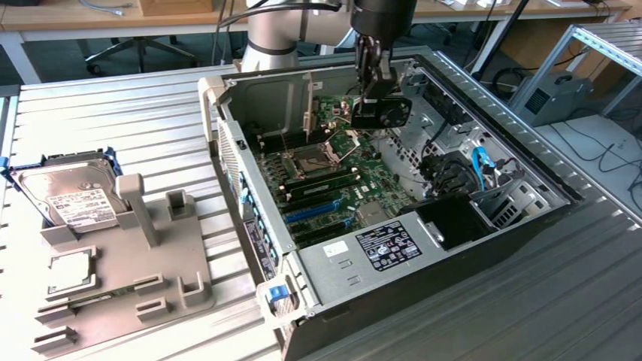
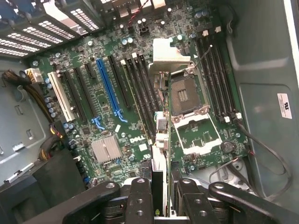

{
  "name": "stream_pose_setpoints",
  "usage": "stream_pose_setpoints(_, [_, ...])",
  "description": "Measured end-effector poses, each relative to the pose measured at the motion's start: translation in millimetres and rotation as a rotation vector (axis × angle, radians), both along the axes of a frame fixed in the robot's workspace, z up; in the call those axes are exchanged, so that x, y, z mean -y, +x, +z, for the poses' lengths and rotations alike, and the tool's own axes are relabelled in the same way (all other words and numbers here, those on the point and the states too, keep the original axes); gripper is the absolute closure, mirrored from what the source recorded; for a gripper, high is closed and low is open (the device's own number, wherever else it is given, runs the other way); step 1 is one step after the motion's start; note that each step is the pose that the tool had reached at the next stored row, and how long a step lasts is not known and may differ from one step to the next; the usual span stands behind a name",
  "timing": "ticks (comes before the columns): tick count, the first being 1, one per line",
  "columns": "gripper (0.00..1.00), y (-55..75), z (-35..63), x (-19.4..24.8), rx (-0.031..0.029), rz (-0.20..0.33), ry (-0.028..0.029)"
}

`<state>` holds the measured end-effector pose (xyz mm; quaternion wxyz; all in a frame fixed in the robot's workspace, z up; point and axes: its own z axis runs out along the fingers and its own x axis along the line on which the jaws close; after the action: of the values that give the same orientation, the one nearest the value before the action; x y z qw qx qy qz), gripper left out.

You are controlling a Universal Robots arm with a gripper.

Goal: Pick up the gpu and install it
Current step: 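Insert the gpu into the slot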

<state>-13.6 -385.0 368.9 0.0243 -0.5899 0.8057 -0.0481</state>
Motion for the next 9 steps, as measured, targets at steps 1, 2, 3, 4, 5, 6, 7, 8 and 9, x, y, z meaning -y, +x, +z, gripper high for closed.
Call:
stream_pose_setpoints(1, [0.74, 0.0, 0.0, 0.0, 0.0, 0.004, -0.0001])
stream_pose_setpoints(2, [0.74, 0.0, 0.0, 0.0, 0.0, 0.008, -0.0002])
stream_pose_setpoints(3, [0.74, 0.0, 0.0, 0.0, 0.0, 0.013, -0.0005])
stream_pose_setpoints(4, [0.74, 0.0, 0.0, 0.0, 0.0, 0.017, -0.0008])
stream_pose_setpoints(5, [0.74, 0.0, 0.0, 0.0, 0.0, 0.022, -0.0013])
stream_pose_setpoints(6, [0.74, 0.0, 0.0, 0.0, 0.0, 0.027, -0.0018])
stream_pose_setpoints(7, [0.74, 0.0, 0.0, 0.0, 0.0, 0.03, -0.0023])
stream_pose_setpoints(8, [0.74, 0.0, 0.0, -0.1, 0.0, 0.033, -0.0027])
stream_pose_setpoints(9, [0.74, 0.0, 0.0, -0.2, 0.0, 0.035, -0.0032])
